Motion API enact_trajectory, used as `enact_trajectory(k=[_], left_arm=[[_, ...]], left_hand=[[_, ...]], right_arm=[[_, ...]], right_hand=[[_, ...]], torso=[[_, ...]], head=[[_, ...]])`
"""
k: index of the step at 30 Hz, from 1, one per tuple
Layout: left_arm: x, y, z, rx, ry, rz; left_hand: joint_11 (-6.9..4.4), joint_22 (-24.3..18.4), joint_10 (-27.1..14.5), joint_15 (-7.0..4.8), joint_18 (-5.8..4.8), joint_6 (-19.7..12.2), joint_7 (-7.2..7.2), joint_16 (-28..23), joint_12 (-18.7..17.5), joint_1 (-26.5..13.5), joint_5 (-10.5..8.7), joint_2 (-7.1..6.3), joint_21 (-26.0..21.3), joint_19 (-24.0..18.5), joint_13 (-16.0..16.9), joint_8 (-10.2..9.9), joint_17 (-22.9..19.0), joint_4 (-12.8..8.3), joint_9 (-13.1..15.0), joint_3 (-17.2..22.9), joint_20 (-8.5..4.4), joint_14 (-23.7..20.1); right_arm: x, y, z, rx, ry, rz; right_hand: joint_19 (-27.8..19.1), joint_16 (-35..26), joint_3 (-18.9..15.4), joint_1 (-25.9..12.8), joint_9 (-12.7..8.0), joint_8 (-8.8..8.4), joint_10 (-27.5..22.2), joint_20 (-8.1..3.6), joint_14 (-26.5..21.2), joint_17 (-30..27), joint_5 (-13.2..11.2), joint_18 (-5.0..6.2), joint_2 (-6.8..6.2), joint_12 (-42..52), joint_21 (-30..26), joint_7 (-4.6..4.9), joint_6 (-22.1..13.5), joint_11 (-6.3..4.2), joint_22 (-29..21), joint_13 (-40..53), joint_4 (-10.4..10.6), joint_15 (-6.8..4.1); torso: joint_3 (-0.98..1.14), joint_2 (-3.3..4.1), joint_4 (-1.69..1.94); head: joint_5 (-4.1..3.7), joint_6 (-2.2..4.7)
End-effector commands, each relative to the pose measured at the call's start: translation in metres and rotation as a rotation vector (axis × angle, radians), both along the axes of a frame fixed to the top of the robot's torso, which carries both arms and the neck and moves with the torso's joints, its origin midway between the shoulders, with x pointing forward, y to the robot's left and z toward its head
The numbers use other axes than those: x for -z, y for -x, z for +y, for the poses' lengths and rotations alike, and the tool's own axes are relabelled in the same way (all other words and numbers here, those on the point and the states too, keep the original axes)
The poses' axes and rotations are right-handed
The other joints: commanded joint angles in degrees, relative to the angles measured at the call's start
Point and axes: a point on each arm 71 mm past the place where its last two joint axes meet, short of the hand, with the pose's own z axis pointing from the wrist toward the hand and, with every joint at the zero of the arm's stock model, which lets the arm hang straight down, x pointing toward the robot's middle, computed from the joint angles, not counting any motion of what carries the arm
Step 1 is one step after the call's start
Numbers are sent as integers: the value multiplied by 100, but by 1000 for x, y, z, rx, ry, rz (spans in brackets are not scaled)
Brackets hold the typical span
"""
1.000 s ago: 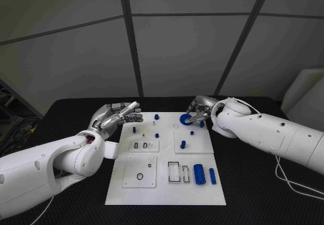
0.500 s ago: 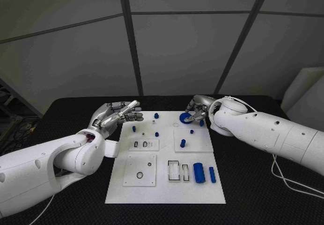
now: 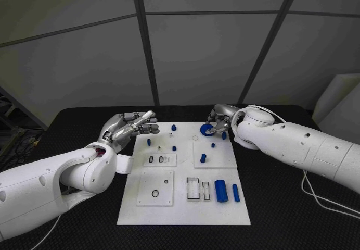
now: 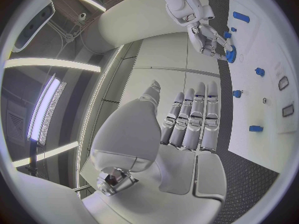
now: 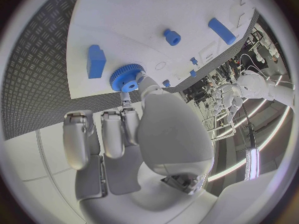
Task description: Assemble the parts on the task board
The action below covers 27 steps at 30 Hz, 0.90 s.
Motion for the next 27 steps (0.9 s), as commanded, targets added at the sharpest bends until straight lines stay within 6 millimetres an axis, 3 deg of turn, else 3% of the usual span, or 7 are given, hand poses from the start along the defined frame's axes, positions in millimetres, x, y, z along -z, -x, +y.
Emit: enact_trajectory(k=[1, 10, 19, 27], left_arm=[[-2, 0, -1, 13, 1, -8], [-1, 0, -1, 13, 1, -7], [-2, 0, 0, 12, 0, -7], [-2, 0, 1, 9, -1, -7]], left_hand=[[15, -9, 44, 15, -30, 30, -3, -36, -30, -41, 8, 33, 24, 41, -2, -36, -9, -30, -7, -9, 3, 34], [16, -10, 45, 15, -30, 31, -3, -38, -32, -41, 6, 36, 23, 40, -2, -38, -10, -32, -8, -9, 3, 33], [16, -10, 45, 15, -30, 31, -3, -38, -32, -41, 6, 36, 23, 40, -2, -38, -10, -32, -8, -9, 3, 33], [18, -12, 44, 16, -31, 30, -1, -43, -38, -43, 1, 37, 22, 39, -3, -42, -11, -37, -9, -12, 3, 32]], right_arm=[[0, 1, 1, -18, 36, -31], [-9, 4, 6, -50, 5, -136], [-14, 10, 11, -76, -19, -170], [-25, 27, 34, -137, -50, -233]], right_hand=[[603, 31, 38, 50, 46, 55, 124, 5, 358, 357, 255, -41, 69, 71, 18, -43, 144, -46, 1508, 674, -86, -37], [603, 44, 164, 68, 113, 118, 225, -52, 366, 388, 395, -41, 188, 254, 18, -119, 434, -102, 1508, 836, -213, -105], [603, 37, 176, -16, 132, 115, 227, -81, 363, 376, 398, -41, 211, 252, 18, -144, 520, -126, 1508, 839, -228, -129], [603, 37, 168, -63, 130, 88, 225, -84, 364, 379, 423, -41, 189, 246, 18, -151, 514, -139, 1508, 837, -233, -125]], torso=[[0, -1, 3], [0, 0, 6], [1, -2, -1], [-3, -3, 5]], head=[[0, -3], [11, -10], [33, -13], [57, 10]])
